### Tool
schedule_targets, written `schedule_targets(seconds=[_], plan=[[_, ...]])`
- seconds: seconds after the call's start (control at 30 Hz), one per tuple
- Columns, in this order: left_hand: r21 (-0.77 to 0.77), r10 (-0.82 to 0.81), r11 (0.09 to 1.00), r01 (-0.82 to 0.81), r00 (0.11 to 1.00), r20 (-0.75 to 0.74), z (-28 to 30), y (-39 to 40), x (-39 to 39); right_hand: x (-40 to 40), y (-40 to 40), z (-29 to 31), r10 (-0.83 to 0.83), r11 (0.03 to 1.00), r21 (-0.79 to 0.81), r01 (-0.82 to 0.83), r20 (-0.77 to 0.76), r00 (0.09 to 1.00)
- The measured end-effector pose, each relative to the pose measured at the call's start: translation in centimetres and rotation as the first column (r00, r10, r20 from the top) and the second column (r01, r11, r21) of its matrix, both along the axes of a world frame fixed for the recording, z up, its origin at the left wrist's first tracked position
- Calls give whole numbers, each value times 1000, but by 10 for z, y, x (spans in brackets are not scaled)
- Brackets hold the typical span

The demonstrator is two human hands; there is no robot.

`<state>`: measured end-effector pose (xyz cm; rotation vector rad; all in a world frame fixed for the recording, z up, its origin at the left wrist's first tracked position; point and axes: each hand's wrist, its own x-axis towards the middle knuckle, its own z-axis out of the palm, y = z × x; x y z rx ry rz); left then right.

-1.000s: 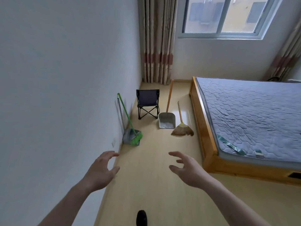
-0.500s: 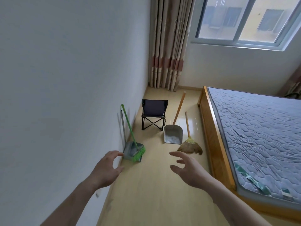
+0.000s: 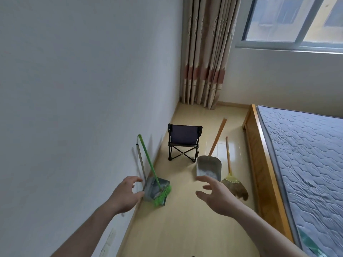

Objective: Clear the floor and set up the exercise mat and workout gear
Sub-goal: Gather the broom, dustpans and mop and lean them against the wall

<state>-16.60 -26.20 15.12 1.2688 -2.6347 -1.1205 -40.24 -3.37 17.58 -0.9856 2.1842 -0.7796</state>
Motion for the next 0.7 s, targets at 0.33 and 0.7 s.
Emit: schedule_targets(seconds=[0.33, 0.7], plan=[[38, 146, 988, -148, 988, 47, -4, -77, -114, -135, -122, -5, 159, 987, 22, -159, 0, 987], [164, 338, 923, -349, 937, 90, -41, -238, -236, -240, -240, -22, 187, 979, 77, -186, -4, 982]])
